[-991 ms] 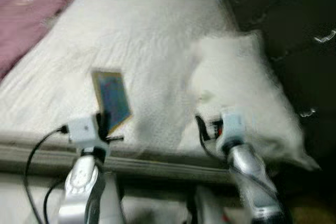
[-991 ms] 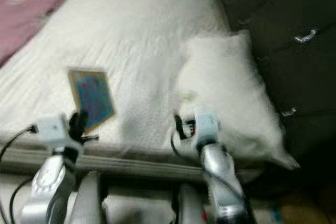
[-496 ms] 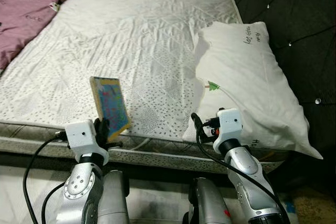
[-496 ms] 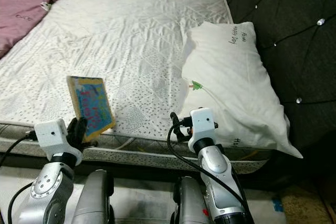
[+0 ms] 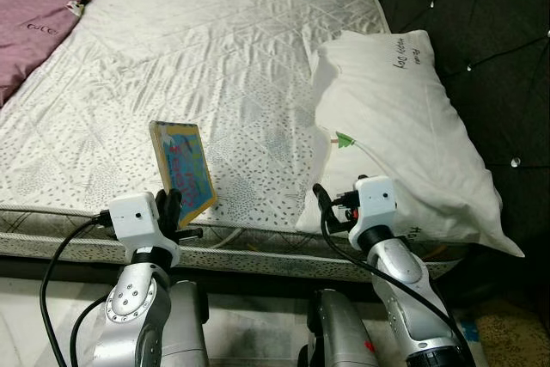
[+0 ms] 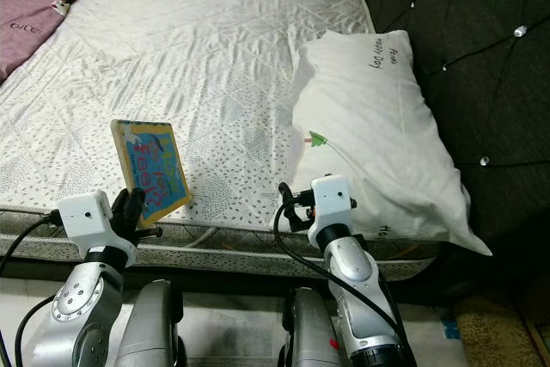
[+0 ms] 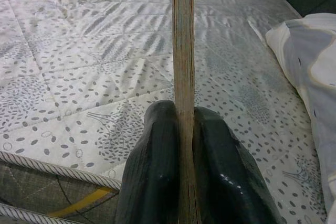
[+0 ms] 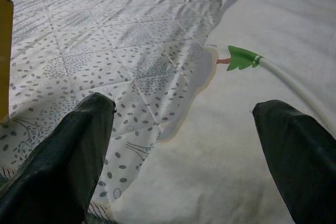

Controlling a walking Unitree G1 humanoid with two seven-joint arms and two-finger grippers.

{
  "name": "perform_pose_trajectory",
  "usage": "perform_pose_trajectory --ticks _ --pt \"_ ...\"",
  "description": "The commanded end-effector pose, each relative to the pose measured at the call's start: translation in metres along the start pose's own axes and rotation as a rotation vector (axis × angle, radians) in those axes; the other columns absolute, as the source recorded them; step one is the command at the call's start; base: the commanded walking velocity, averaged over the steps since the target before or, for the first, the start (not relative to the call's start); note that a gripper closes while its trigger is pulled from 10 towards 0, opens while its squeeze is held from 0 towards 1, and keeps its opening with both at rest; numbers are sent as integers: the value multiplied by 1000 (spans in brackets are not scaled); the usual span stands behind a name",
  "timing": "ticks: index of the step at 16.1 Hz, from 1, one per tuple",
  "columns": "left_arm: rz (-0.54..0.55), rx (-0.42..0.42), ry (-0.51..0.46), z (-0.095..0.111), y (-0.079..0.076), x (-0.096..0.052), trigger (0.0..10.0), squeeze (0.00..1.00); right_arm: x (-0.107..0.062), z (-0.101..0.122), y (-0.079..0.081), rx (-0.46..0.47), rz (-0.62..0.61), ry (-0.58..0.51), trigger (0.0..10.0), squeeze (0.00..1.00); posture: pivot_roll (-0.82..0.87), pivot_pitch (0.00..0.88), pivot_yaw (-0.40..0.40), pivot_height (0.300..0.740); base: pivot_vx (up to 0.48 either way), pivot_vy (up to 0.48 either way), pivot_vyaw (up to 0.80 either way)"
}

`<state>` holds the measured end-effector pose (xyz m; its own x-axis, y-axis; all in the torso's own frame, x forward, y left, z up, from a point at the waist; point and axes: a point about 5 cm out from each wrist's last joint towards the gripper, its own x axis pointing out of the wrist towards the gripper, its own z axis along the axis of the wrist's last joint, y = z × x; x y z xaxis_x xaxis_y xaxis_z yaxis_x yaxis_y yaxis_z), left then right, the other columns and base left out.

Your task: Clean up the room

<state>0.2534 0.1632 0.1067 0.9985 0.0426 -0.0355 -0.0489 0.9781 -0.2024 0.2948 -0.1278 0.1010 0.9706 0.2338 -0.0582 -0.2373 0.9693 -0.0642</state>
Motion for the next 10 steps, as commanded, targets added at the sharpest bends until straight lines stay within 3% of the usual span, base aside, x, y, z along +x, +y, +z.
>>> perform_pose_trajectory --ticks 1,7,10 --pt "-25 4 -42 8 -5 0 10000 0 0 -2 -1 -11 3 7 10000 0 22 152 -51 598 0 0 0" --pt "-42 -5 -49 10 -6 1 10000 0 2 -1 -2 -11 -7 4 10000 0 18 157 -49 598 357 0 0" --pt "-18 14 -20 7 -5 4 10000 0 5 -2 -5 -10 -22 16 10000 0 20 167 -51 593 195 0 0"
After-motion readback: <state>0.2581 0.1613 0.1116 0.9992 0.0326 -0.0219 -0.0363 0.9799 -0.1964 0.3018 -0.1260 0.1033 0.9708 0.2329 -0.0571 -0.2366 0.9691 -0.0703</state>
